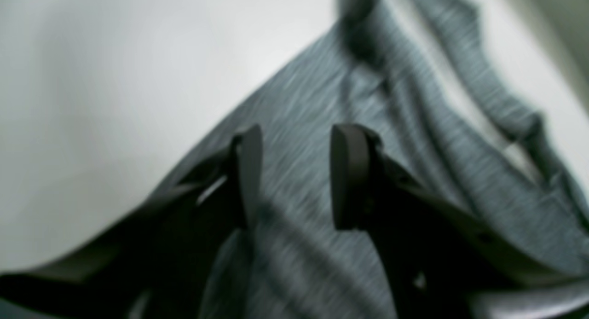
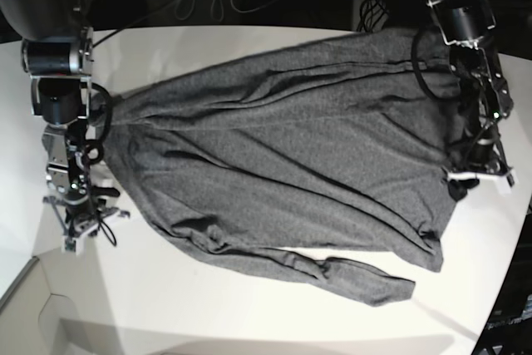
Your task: Layout the t-shirt on the table in an organized manner, then fold the t-shirt properly
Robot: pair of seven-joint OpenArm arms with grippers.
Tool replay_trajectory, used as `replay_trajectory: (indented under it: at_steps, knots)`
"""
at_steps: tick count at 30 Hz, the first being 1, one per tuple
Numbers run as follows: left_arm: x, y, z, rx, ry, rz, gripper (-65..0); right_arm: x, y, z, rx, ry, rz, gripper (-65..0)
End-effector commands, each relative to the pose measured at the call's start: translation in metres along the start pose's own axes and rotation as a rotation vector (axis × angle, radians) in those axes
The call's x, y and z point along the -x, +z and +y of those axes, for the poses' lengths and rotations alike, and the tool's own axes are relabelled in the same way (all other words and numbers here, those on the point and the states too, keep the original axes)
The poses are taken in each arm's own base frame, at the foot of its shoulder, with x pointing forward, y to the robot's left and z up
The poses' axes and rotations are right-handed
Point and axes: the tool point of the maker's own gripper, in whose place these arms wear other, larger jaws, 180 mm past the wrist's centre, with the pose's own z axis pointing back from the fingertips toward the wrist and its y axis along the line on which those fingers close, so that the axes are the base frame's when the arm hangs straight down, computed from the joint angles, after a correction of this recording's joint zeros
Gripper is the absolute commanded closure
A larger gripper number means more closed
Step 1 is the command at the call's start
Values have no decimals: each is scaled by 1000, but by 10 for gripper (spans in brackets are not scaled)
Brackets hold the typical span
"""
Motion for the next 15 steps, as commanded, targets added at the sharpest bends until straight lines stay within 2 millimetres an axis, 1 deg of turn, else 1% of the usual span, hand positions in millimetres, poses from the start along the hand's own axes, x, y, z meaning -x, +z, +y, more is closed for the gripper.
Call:
replay_trajectory:
  at_steps: [1, 3, 5, 6, 8, 9, 11, 12, 14, 15]
  knots:
    - [-24, 0, -6, 22, -15, -61, -243, -39, 3, 17, -76, 9, -117, -3]
    - [-26, 2, -9, 27, -21, -60, -243, -48, 15, 37, -161, 41, -164, -3]
    - [-22, 3, -7, 25, -21, -34, -243, -49, 28, 73, -261, 68, -167, -3]
    - [-21, 3, -7, 25, -21, -28, -243, -47, 32, 85, -290, 75, -155, -3]
    - [-21, 3, -7, 25, -21, -26, -243, -44, 34, 105, -321, 67, -126, -3]
    - [-21, 3, -7, 25, -21, -25, -243, -39, 33, 113, -331, 60, -101, -3]
    - [-19, 3, -6, 22, -22, -21, -243, -27, 29, 121, -342, 41, -65, -3]
    - [-18, 4, -5, 21, -23, -18, -243, -25, 27, 124, -345, 31, -55, -3]
    - [-17, 4, -5, 20, -23, -13, -243, -9, 20, 126, -344, 14, -5, -3]
    - [-18, 4, -4, 20, -25, -13, -243, -5, 15, 125, -339, 6, 18, -3]
